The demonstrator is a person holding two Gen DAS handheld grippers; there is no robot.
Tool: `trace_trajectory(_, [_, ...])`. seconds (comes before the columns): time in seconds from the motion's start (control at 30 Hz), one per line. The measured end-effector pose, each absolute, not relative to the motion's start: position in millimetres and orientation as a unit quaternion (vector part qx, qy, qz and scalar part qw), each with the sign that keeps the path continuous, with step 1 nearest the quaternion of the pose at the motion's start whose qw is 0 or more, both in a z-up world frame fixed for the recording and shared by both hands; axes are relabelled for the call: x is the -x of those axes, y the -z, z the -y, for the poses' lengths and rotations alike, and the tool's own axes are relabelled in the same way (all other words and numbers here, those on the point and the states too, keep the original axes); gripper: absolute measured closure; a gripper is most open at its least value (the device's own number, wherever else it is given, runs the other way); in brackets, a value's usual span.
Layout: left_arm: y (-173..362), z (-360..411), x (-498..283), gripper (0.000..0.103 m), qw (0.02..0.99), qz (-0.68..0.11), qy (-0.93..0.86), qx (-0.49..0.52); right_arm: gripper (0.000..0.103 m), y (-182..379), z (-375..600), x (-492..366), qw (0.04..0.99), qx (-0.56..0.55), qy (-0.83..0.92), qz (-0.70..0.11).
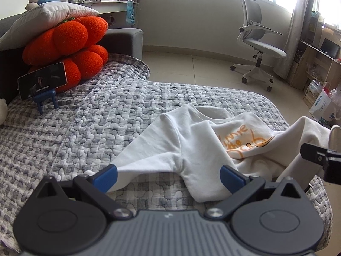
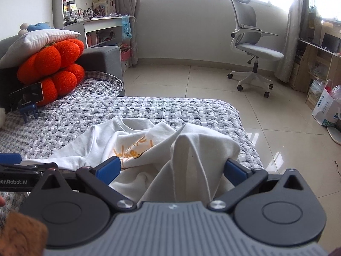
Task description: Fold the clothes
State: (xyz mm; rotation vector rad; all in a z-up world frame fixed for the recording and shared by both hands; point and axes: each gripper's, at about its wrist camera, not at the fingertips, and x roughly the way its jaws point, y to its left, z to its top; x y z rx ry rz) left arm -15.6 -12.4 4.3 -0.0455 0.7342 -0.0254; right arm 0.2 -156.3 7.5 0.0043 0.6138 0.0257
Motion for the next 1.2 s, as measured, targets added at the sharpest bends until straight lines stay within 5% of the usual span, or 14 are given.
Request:
trace_trajectory(0.37, [-4.3,15.1,13.5,0.001,0.927,-0.370,0.045,0.043,0.000,-23.2,162.6,-1.6,0.960,-0.013,-0.027,-0.278])
trace_trajectory(0.57, [-11.5,6.2,14.0,0.001,0.933,-0.352,0.064,0.037,0.000,-49.3,179.2,21.1,0.983,-0.037,-0.050,-0.173])
trace_trajectory(1.2, [33.6,-104.3,-38.4,0.001,0.895,-0.416,0.008,0.159,0.000,5.9,283.3,-59.8,0.954,-0.100,-0.029,-0.282])
